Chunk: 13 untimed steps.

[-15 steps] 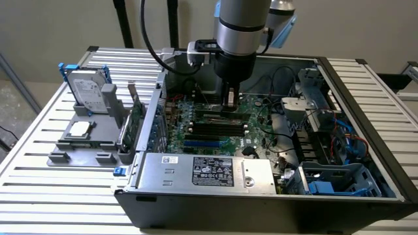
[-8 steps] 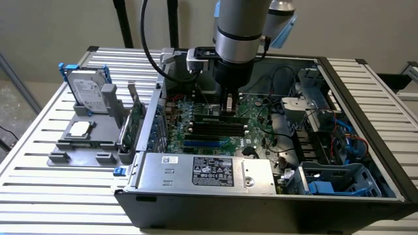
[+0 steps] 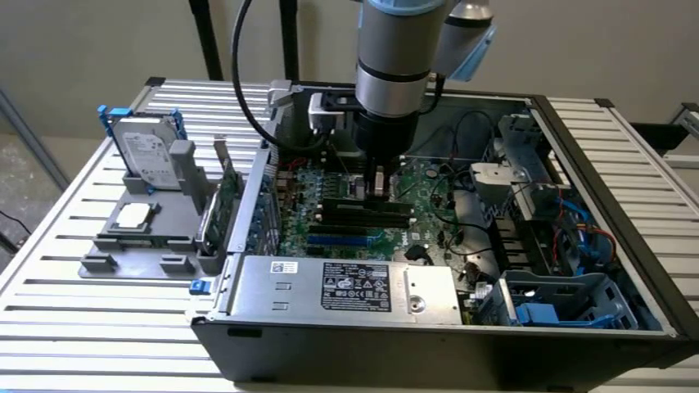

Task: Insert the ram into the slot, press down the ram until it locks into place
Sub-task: 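Insert the ram into the slot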

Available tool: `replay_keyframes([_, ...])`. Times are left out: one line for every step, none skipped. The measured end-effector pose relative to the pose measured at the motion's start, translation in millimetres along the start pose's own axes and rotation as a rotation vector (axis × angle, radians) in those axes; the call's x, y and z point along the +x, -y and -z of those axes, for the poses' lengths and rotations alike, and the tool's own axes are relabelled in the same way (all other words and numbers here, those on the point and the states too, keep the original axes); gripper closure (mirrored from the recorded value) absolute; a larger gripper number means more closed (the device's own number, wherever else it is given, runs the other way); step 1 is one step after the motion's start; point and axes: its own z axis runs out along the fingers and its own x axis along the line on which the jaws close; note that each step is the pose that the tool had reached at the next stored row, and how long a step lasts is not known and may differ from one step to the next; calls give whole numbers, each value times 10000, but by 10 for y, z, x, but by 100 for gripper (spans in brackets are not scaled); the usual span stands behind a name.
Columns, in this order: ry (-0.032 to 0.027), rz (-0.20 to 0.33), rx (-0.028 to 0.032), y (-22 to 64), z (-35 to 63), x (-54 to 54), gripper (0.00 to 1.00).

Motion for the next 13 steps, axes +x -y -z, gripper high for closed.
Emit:
replay_keyframes([2, 3, 18, -5, -18, 1, 87])
replay_keyframes([3, 9, 43, -9, -37, 1, 87])
replay_keyframes([5, 17, 76, -12, -53, 1, 87])
replay_keyframes([5, 25, 113, -14, -66, 2, 87])
replay_keyframes([5, 35, 154, -16, -78, 2, 87])
replay_keyframes([5, 48, 199, -17, -91, 2, 87])
replay_keyframes([4, 60, 246, -18, -102, 1, 87])
replay_keyframes([2, 71, 272, -18, -112, -1, 87])
replay_keyframes([2, 80, 272, -17, -117, -3, 87])
replay_keyframes([1, 85, 272, -17, -121, -4, 87])
replay_keyframes([2, 88, 273, -18, -125, -8, 87])
replay_keyframes([0, 94, 272, -19, -127, -12, 87])
replay_keyframes([2, 103, 273, -19, -130, -17, 87])
